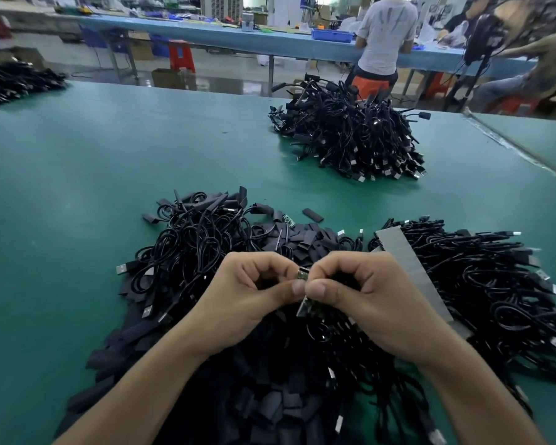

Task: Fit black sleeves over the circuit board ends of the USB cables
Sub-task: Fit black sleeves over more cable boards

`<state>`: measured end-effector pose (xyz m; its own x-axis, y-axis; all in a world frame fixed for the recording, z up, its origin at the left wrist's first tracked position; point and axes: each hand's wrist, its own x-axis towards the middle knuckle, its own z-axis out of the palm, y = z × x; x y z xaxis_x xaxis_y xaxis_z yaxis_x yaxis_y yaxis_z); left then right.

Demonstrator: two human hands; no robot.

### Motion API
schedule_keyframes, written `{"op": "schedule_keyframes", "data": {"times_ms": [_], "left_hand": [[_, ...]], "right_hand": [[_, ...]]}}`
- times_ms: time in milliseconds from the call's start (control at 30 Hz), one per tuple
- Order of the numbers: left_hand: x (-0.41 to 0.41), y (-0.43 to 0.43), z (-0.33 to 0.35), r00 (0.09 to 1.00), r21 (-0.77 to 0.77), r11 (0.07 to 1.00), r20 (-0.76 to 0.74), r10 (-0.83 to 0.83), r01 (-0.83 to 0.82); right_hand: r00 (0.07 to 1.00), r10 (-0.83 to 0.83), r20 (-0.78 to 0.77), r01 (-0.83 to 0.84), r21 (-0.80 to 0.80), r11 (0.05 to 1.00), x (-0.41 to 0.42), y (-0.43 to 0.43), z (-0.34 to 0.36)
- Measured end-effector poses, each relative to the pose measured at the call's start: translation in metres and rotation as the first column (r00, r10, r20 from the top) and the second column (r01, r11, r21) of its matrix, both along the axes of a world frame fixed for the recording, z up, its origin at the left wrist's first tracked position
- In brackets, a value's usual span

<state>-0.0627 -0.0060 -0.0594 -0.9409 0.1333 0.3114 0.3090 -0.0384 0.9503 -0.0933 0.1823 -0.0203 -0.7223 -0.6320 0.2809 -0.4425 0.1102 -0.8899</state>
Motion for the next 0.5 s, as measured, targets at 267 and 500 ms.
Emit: {"op": "schedule_keyframes", "data": {"times_ms": [267,500], "left_hand": [[-0.007,-0.009,0.014,0.938,0.286,0.906,-0.059,0.342,-0.312],[-0.005,-0.016,0.028,0.657,0.169,0.738,-0.359,0.663,-0.653]], "right_hand": [[0.642,-0.675,-0.365,0.747,0.098,0.657,-0.012,0.020,0.010],[0.488,-0.581,-0.651,0.870,0.312,0.381,0.003,0.013,0.017]]}}
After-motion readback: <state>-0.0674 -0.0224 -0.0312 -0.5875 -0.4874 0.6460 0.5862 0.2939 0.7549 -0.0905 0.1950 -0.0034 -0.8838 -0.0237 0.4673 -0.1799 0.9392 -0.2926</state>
